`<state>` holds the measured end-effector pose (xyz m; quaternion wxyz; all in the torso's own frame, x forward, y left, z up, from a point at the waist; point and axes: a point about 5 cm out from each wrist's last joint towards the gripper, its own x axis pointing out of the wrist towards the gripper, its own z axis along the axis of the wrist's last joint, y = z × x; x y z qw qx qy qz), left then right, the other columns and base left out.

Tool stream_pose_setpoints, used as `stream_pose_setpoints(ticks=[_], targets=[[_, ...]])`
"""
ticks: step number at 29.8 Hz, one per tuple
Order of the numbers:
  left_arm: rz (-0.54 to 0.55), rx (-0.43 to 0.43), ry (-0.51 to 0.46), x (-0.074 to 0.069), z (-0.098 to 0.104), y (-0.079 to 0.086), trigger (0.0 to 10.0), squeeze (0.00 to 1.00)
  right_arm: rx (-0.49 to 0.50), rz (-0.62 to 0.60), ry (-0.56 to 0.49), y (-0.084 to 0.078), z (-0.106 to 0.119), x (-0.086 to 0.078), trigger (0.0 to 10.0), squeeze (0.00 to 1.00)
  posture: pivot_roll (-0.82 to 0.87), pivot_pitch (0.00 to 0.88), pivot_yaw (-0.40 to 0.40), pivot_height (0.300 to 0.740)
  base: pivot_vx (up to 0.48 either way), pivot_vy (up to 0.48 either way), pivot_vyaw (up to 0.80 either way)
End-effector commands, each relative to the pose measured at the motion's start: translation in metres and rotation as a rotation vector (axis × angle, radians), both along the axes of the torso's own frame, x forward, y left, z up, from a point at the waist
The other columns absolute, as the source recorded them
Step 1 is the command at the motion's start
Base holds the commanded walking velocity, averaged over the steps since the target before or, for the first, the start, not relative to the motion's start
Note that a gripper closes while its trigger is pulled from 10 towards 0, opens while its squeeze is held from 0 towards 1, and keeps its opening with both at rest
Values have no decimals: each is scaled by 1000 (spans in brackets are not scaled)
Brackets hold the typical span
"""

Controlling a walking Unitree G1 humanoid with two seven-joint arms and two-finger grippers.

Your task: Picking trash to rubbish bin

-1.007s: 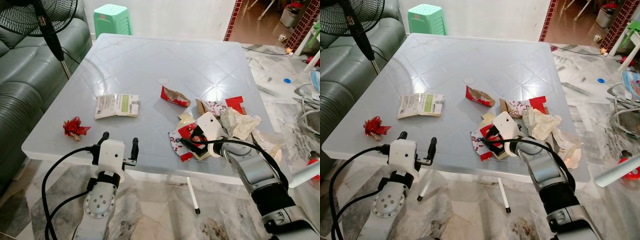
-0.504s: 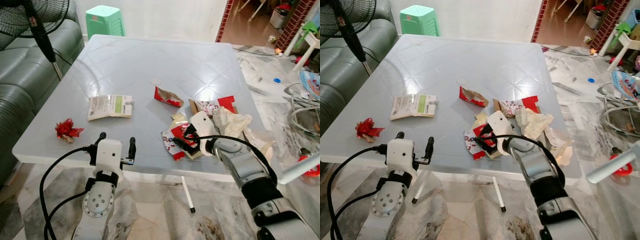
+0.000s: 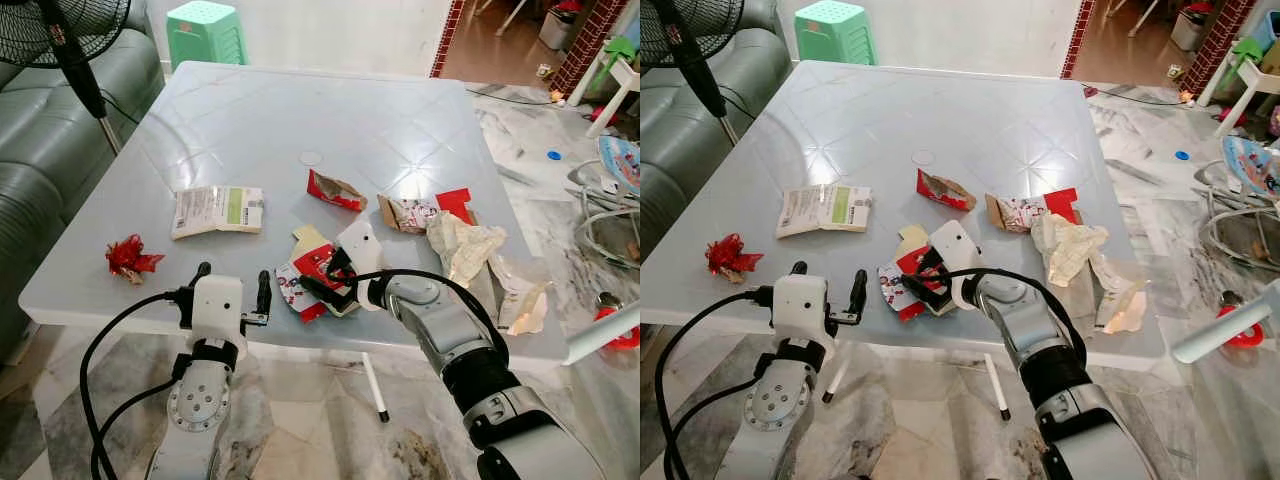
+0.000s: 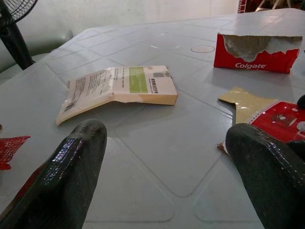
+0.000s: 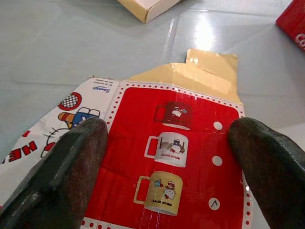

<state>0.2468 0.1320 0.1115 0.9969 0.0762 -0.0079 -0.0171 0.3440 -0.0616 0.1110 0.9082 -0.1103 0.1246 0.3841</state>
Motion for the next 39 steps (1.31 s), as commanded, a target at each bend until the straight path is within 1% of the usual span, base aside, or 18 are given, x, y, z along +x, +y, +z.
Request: stream_pose_setpoints(ticks=[1,3,6,10,13,14,15,16,17,18,19,20,27,33,38,39], targets=[[2,7,7,1,-1,-1,10000,0,-43,-49,-20,-13,-2,3,10000,0,40,104,-91,740,0,0,0],[4,7,4,2,0,-1,10000,0,-54,-70,-57,-20,4,6,10000,0,38,103,-91,740,0,0,0],[6,7,3,2,0,0,10000,0,-68,-90,-54,-25,5,8,10000,0,31,102,-90,740,0,0,0],[3,5,-1,4,1,-2,10000,0,-143,-87,-31,-31,-7,5,10000,0,28,102,-93,740,0,0,0],[5,3,-2,4,1,-3,10000,0,-200,-89,22,-35,-21,2,10000,0,31,104,-96,740,0,0,0],[7,2,-2,4,1,-2,10000,0,-240,-67,40,-35,-28,-1,10000,0,31,104,-96,740,0,0,0],[9,2,-2,4,1,-2,10000,0,-253,-61,48,-35,-30,-2,10000,0,31,104,-96,740,0,0,0],[11,2,-1,3,0,-1,10000,0,-261,-58,64,-35,-33,-3,8353,0,34,106,-97,740,0,0,0],[12,3,0,3,0,-1,10000,0,-270,-55,73,-35,-35,-4,5804,0,34,106,-97,740,0,0,0],[13,3,0,3,0,-1,10000,0,-277,-52,71,-34,-36,-4,2902,0,35,107,-98,740,0,0,0],[13,3,0,3,0,-1,10000,0,-282,-50,68,-34,-36,-4,2902,0,35,107,-99,740,0,0,0],[13,4,0,3,0,-1,10000,0,-281,-47,66,-34,-36,-4,0,0,35,107,-98,740,0,0,0],[17,4,-4,5,1,-1,10000,0,-263,-24,63,-28,-35,-5,0,0,34,108,-99,740,0,0,0],[19,0,-5,5,1,-2,10000,0,-199,-8,35,-18,-27,-4,0,0,32,110,-104,740,0,0,0],[25,1,-6,5,1,-2,10000,0,-135,-17,2,-10,-18,1,0,0,31,109,-105,740,0,0,0],[26,2,-7,6,1,-1,10000,0,-109,-22,-7,-7,-15,2,0,0,31,109,-105,740,0,0,0]])
